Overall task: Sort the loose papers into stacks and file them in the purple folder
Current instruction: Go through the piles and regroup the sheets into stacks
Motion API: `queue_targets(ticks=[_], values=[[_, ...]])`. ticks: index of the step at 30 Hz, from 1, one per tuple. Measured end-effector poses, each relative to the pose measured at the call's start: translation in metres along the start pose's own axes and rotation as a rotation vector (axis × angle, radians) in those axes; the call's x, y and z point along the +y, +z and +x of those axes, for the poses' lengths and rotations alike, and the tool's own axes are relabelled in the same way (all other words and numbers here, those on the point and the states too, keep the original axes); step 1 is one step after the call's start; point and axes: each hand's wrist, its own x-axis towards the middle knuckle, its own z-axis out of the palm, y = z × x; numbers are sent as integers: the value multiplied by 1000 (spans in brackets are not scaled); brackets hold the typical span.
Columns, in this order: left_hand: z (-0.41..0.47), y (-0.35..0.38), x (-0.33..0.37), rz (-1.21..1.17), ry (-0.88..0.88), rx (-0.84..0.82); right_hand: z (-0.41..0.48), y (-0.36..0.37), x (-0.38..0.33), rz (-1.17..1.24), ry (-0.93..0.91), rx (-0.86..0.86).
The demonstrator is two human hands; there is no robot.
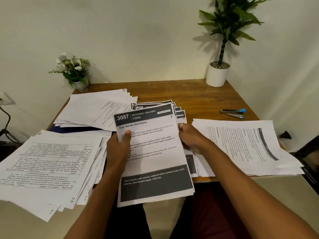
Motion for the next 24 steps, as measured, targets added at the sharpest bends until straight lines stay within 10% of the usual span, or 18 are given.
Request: queue_targets(ticks=[6,12,24], values=[[3,2,1,101,66,32,1,-3,5,46,38,-12],[-2,7,3,163,83,67,13,-21,6,-391,-164,555],[2,11,-6,498,132,-27,31,-20,7,-342,-158,582]])
